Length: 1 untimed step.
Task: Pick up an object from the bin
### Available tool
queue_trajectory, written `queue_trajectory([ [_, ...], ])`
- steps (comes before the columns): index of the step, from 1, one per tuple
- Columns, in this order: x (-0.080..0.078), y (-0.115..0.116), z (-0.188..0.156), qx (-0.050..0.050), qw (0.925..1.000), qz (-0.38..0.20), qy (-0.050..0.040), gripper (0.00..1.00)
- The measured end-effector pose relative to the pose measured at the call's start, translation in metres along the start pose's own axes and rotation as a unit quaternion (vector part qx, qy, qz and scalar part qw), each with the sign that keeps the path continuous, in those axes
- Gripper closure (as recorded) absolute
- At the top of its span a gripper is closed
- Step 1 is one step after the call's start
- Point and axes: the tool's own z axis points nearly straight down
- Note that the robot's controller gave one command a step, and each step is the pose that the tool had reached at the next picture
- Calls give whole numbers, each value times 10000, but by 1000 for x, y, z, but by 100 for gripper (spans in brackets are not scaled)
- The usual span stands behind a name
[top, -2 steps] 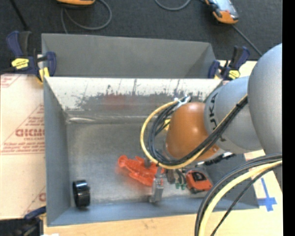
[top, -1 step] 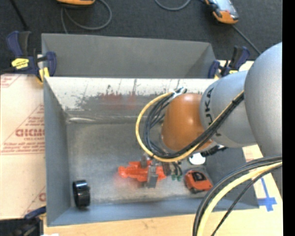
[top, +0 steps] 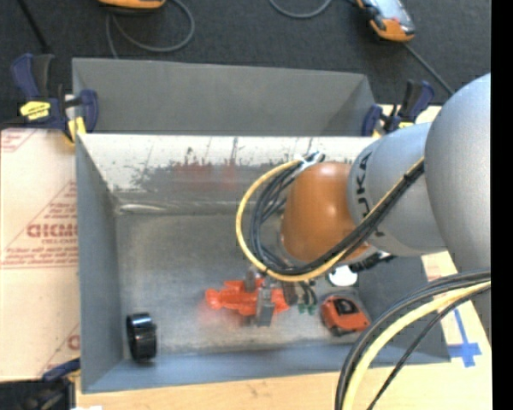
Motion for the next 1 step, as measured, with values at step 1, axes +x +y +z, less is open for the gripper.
queue_trajectory([
  [1,-33,19,-144,0,10000,-57,9,100],
])
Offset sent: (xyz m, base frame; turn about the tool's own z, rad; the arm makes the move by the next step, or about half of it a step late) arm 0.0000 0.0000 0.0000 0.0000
